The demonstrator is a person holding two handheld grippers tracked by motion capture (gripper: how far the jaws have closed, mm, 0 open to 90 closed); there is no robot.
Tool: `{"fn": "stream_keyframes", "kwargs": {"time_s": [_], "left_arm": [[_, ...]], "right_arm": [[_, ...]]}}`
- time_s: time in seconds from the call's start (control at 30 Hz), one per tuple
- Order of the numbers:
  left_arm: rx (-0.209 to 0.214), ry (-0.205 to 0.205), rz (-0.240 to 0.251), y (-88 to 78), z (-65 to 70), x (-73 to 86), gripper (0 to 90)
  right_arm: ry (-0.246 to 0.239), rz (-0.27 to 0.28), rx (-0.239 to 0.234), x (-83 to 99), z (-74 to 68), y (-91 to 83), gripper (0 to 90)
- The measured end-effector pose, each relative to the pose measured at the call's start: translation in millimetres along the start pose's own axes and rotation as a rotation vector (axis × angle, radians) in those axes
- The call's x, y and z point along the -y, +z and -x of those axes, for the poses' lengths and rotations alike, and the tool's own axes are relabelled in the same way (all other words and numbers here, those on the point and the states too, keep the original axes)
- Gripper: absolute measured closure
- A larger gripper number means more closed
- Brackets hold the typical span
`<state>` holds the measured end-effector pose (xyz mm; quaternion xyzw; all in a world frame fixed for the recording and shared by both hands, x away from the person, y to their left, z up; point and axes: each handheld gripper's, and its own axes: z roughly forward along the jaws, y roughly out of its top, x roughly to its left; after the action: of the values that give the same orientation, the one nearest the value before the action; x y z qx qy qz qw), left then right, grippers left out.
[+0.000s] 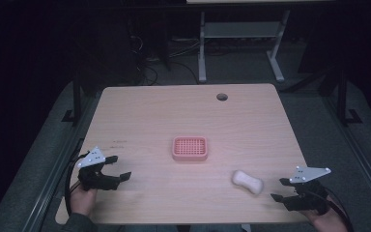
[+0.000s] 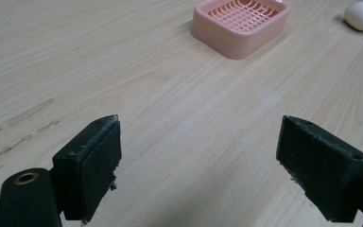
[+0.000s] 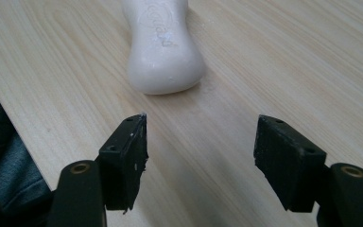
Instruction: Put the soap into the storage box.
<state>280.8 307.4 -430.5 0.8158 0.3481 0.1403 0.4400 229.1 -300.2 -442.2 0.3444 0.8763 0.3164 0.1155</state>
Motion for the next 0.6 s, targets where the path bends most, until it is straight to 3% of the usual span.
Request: {"fn": "stream_keyframes", "kwargs": {"time_s": [0.6], "left_arm": [[-0.005,0.010,-0.016,2.8,0.9,-0.1,14.0]], "right_arm": [[-0.061,-0.002,0.000,-18.0,-6.8,0.4,32.8]]}}
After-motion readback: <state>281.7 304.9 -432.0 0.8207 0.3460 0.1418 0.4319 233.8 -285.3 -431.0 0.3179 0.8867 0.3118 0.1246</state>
